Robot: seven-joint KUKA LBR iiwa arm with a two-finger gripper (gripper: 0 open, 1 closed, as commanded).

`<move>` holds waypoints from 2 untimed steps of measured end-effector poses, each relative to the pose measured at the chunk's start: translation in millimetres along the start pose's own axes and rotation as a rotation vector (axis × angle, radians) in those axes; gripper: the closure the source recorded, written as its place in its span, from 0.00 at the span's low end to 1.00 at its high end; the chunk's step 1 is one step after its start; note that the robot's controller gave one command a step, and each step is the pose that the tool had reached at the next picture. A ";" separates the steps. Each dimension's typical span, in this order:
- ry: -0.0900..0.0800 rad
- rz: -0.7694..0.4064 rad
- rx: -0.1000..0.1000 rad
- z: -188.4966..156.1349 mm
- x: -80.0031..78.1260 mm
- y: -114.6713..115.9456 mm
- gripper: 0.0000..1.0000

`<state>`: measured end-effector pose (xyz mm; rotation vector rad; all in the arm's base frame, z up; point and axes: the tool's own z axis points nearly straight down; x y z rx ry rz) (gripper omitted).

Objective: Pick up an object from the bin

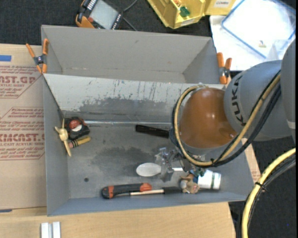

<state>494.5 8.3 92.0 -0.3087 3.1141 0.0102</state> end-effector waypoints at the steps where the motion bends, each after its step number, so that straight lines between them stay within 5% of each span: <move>1: -0.004 0.000 0.002 -21.2 -1.5 -0.2 1.00; 2: -0.004 0.000 0.001 -27.9 -1.5 0.2 1.00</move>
Offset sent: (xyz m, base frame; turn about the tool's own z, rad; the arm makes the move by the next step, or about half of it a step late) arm 0.0010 0.0000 0.0322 0.0001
